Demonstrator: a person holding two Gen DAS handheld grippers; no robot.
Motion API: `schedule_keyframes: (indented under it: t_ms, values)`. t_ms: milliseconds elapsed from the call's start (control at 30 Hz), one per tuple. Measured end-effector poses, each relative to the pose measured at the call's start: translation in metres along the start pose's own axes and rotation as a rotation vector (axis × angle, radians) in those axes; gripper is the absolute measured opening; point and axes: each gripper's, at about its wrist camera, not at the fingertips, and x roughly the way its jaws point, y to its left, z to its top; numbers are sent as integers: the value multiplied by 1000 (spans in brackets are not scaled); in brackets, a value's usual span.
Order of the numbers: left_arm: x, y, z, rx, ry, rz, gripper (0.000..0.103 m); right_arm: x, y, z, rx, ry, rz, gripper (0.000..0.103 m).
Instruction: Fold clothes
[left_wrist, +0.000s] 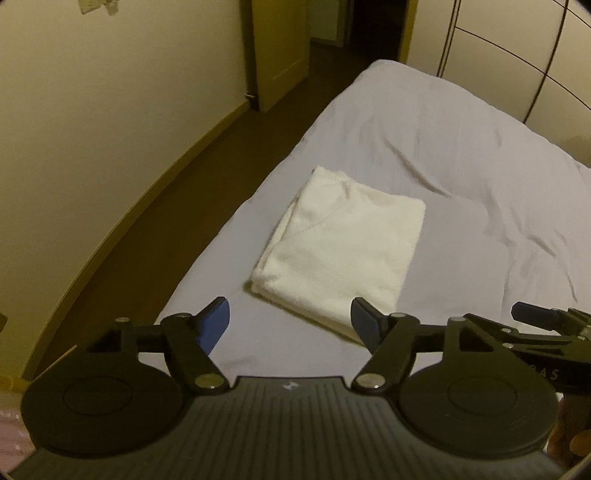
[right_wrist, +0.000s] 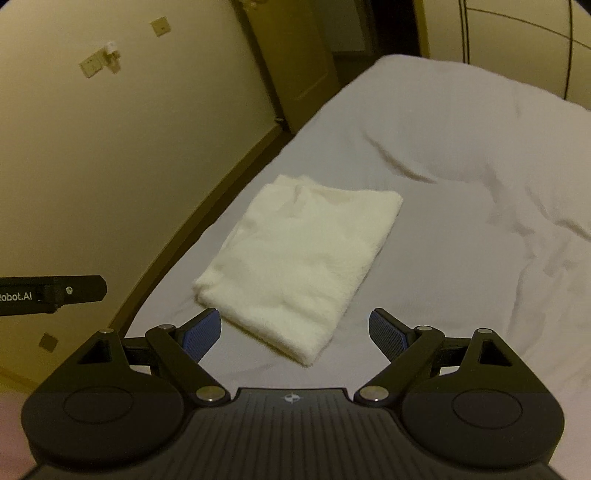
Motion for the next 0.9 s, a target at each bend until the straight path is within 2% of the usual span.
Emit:
schedule_keyframes:
  t_ms: [333, 700, 767, 900]
  values:
    - [-65, -57, -30, -81, -59, 67, 86, -68, -40, -8, -85, -21, 20, 90]
    - [-119, -111, -62, -184, -108, 157, 95, -109, -75, -10, -202, -4, 65, 91]
    - [-128, -121, -68, -198, -114, 168, 96, -115, -80, -12, -223, -6, 74, 103]
    - [-139, -142, -78, -208, -132, 202, 102, -127, -91, -15, -254, -13, 107, 103]
